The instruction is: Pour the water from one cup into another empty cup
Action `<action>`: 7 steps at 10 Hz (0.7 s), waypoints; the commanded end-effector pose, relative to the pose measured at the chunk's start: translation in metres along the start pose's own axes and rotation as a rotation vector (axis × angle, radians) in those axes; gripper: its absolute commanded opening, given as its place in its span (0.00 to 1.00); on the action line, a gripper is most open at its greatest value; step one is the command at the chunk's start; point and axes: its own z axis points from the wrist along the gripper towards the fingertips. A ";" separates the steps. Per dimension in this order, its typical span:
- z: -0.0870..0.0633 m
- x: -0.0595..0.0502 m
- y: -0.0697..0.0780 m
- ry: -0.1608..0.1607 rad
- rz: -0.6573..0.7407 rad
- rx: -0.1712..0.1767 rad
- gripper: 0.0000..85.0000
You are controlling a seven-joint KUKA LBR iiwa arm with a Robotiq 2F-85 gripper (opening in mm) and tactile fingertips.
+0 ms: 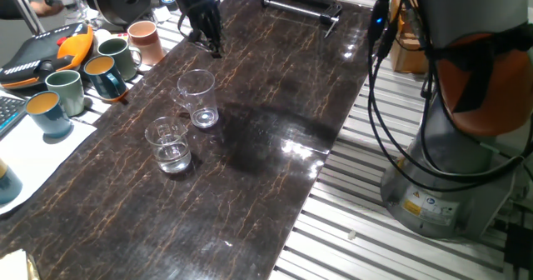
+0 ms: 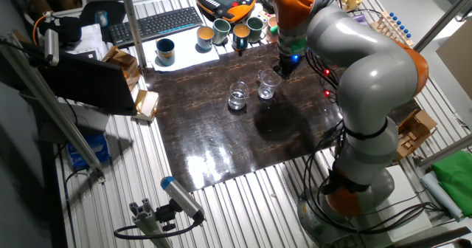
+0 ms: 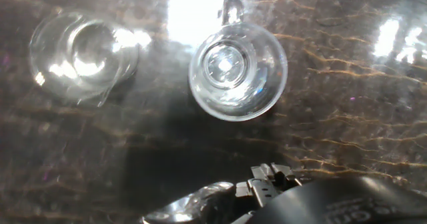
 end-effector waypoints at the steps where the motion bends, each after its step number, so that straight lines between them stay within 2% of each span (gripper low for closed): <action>1: 0.001 0.000 0.000 0.042 0.041 -0.049 0.01; 2: 0.001 0.000 0.000 0.078 0.035 -0.130 0.01; 3: 0.001 0.000 0.000 0.116 0.017 -0.191 0.01; 4: 0.001 0.000 0.000 0.137 0.011 -0.189 0.01; 5: 0.001 0.000 0.000 0.141 0.023 -0.177 0.01; 6: 0.001 0.000 0.000 0.117 0.050 -0.165 0.01; 7: 0.001 0.000 0.000 0.123 0.071 -0.183 0.01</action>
